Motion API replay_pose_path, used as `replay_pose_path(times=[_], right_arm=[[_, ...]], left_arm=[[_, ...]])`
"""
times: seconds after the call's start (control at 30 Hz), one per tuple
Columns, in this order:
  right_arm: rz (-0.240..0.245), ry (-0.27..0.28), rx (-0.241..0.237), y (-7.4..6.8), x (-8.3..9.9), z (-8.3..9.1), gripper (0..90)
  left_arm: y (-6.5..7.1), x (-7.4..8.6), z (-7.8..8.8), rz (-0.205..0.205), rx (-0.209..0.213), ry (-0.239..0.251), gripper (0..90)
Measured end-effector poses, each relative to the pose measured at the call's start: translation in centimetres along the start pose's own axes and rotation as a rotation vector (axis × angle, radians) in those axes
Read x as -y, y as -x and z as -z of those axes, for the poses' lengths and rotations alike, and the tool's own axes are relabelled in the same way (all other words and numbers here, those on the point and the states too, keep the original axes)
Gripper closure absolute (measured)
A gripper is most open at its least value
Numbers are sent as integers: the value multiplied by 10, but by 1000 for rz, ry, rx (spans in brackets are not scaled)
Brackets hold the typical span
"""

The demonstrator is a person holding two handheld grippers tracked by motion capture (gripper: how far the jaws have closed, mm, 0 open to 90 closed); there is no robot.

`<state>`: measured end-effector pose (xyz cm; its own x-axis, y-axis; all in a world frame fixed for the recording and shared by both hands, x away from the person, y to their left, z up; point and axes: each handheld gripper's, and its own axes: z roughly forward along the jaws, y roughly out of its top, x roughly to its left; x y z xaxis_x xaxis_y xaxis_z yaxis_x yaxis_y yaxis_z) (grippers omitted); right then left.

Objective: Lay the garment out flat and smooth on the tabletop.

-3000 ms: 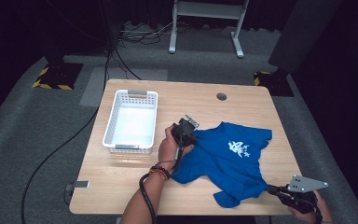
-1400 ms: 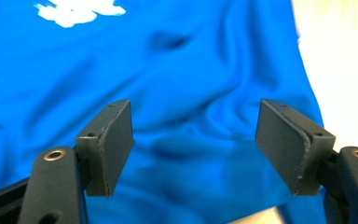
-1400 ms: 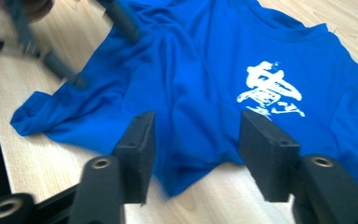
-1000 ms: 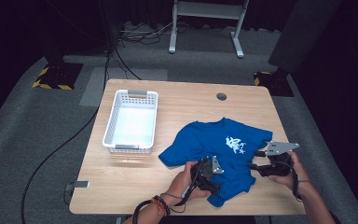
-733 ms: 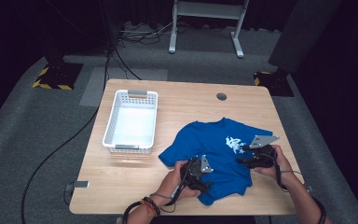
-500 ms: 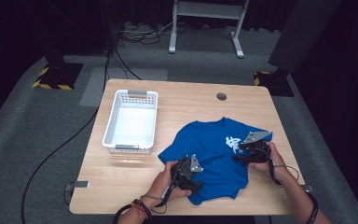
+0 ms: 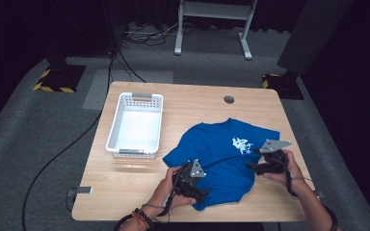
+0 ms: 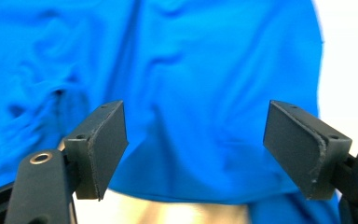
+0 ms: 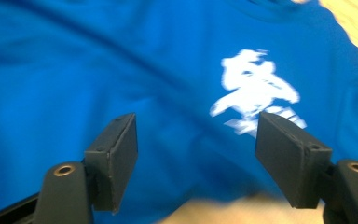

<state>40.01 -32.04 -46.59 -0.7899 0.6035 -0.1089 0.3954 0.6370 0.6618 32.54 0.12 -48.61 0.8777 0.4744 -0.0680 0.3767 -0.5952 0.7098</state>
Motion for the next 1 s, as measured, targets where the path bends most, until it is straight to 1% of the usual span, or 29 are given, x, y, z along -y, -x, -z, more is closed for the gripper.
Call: replay_pose_path(times=[0.03,0.07,0.1,0.13,0.17,0.2,0.23,0.27,0.3,0.33,0.37,0.43,0.5,0.53,0.6,0.67,0.7,0.77,0.8,0.87,0.9,1.0], right_arm=[[46,30,-37,-18,12,20,322],[54,37,-42,-25,16,26,326],[54,37,-42,-25,16,26,326],[61,53,-65,-35,22,33,329],[87,60,-94,-56,33,41,316],[87,60,-94,-56,33,41,316],[96,53,-86,-62,36,41,315],[93,53,-104,-70,39,40,312],[84,64,-108,-78,40,34,302],[86,60,-107,-81,40,30,297],[86,60,-107,-81,40,30,297],[93,56,-110,-85,37,22,287],[79,64,-126,-86,33,18,288],[99,42,-126,-88,31,14,276],[107,34,-125,-89,31,12,275],[108,28,-132,-91,32,10,270],[105,31,-136,-92,33,10,262],[108,32,-127,-93,33,9,248],[100,39,-129,-93,33,8,248],[104,40,-132,-95,33,8,245],[108,40,-126,-95,33,7,242],[101,33,-132,-96,32,2,234]], left_arm=[[6,0,1,-10,4,1,216],[9,0,2,-17,11,2,216],[13,0,2,-18,17,2,216],[17,0,2,-21,16,0,216],[21,0,1,-31,15,-4,215],[22,0,0,-37,11,-7,215],[24,0,-2,-33,0,-4,215],[24,-1,-4,-33,-7,-6,215],[25,-1,-5,-32,-14,-7,215],[25,0,-7,-38,-19,-14,215],[24,0,-8,-38,-28,-17,215],[23,2,-10,-47,-42,-32,215],[21,4,-11,-38,-46,-39,218],[20,5,-12,-33,-48,-37,217],[18,7,-13,-28,-61,-41,218],[15,10,-13,-5,-61,-34,224],[14,11,-13,-4,-60,-31,223],[12,11,-12,2,-64,-30,223],[12,11,-12,6,-66,-28,223],[12,12,-12,7,-67,-25,224],[13,12,-12,6,-67,-23,224],[12,12,-13,6,-65,-23,224]])
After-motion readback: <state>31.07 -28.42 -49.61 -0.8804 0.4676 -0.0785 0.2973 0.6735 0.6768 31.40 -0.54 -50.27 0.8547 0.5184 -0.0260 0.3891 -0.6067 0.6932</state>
